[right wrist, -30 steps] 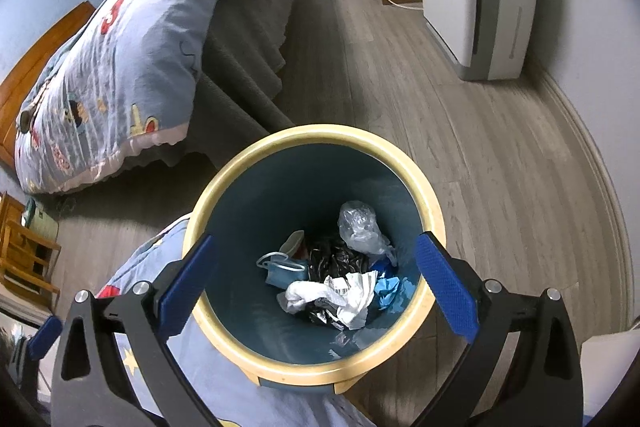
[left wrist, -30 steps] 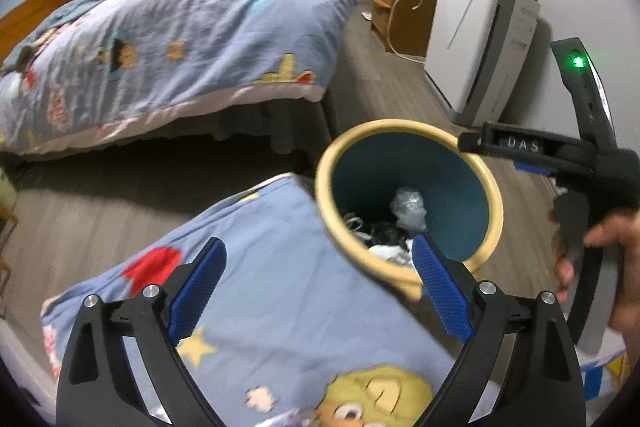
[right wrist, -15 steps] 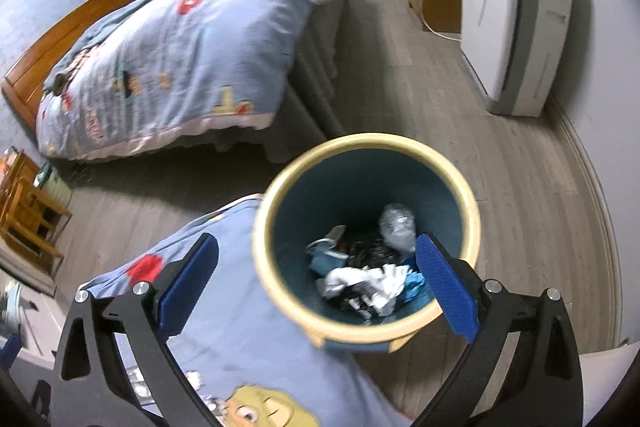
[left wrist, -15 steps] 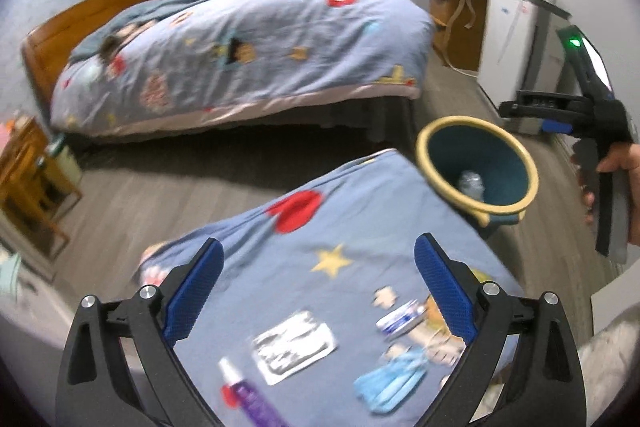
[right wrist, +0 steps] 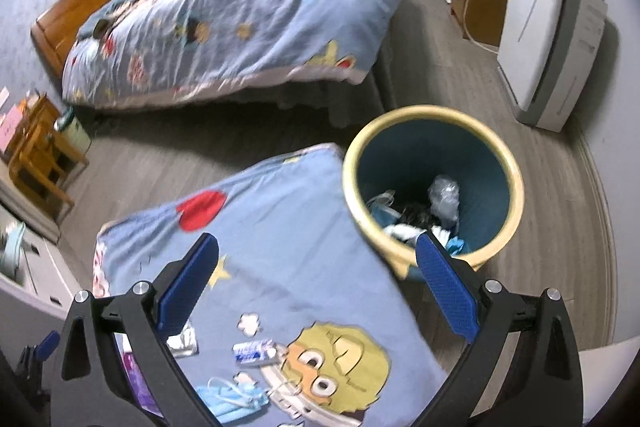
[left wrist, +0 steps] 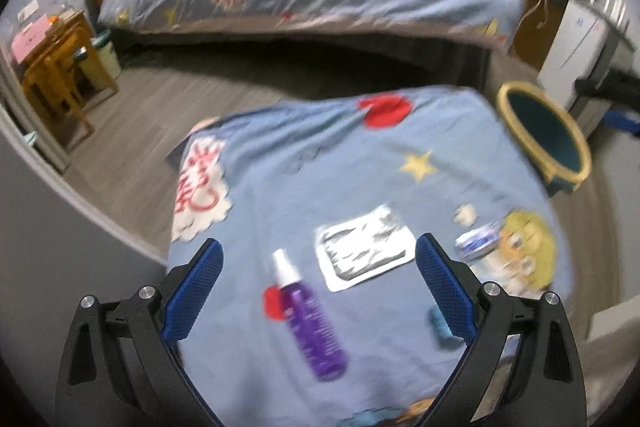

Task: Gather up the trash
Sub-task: 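Grasp the purple spray bottle with the left tool while the right tool grasps the medicine box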

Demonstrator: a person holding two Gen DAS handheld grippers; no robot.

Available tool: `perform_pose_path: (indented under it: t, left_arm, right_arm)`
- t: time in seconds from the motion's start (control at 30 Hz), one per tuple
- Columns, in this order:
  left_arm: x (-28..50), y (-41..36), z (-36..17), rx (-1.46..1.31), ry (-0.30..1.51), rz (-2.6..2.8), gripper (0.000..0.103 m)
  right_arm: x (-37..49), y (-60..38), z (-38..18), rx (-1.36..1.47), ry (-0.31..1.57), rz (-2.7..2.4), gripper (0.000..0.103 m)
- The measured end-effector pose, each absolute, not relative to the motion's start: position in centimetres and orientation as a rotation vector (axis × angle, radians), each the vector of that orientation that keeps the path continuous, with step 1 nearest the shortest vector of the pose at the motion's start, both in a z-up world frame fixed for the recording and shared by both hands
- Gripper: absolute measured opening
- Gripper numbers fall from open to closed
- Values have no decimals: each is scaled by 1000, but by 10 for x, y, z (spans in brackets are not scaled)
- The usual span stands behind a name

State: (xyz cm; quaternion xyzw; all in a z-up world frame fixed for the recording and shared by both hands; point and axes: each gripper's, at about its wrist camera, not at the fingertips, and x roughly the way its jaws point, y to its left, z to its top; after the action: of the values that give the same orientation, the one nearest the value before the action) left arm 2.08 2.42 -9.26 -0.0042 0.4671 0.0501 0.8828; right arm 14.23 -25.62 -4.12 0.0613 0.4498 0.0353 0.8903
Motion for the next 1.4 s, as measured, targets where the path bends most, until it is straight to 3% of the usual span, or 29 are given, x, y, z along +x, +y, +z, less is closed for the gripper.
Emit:
perform_pose_path:
  t: [0.47,0.57,0.8,0.87,1.03,1.27,1.33,1.4]
  left_arm:
    - [24,31,-161,-56,1150,177,96]
    - [25,38,-169,-83,1182,185,96]
    - [27,44,-186,-99,1253,199,93]
    - [27,42,-190,-82,1268,190,87]
    - [28,41,-199,-105,1310,161,62]
    - [30,40,-203,-87,1324,170,53]
    - [30,39,-202,-76,1320,177,41]
    - [30,40,-202,-70,1319,178,37]
  right_arm:
    - [114,-201,-150,67,1169,70,95]
    - [113,-190,-158,14,1185,109,83]
    - [115,-168,-177,-51,1255,189,68]
    - [116,-164,-183,-82,1279,196,68]
    - [120,-155,-196,-131,1318,196,67]
    - [119,-148,-206,-175,1335,198,62]
    - [121,-144,-206,-188,1331,195,58]
    - [120,-144,-206,-186,1330,197,57]
